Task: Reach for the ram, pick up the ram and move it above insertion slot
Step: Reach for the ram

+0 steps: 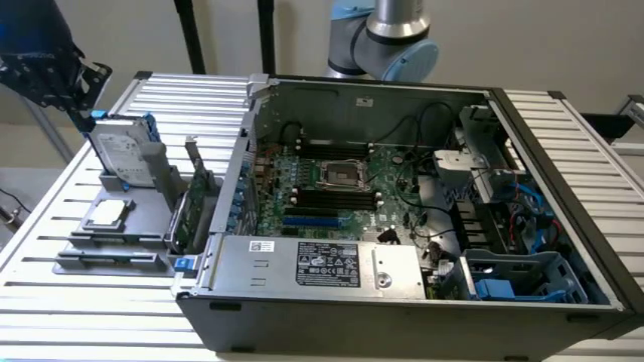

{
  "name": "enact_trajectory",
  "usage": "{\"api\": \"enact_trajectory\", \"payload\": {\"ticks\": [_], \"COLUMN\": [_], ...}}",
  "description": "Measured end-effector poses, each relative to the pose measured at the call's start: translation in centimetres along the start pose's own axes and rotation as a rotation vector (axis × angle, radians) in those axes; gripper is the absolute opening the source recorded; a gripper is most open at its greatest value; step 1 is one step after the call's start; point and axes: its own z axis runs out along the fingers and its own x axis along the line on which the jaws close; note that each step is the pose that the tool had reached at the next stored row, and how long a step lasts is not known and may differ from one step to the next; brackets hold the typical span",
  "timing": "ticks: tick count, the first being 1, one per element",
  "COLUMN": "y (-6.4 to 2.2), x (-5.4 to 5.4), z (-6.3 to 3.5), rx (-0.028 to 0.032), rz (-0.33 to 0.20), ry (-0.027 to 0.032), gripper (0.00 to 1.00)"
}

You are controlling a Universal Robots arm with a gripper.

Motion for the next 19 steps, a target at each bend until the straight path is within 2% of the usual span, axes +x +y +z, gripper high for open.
{"api": "enact_trajectory", "payload": {"ticks": [10, 19], "y": [-3.99, -7.01], "x": [-0.9, -2.4], "z": [-0.16, -0.28], "rx": [0.0001, 0.0001], "rz": [0.000, 0.000], "ry": [0.0054, 0.0111], "gripper": [0.11, 0.11]}}
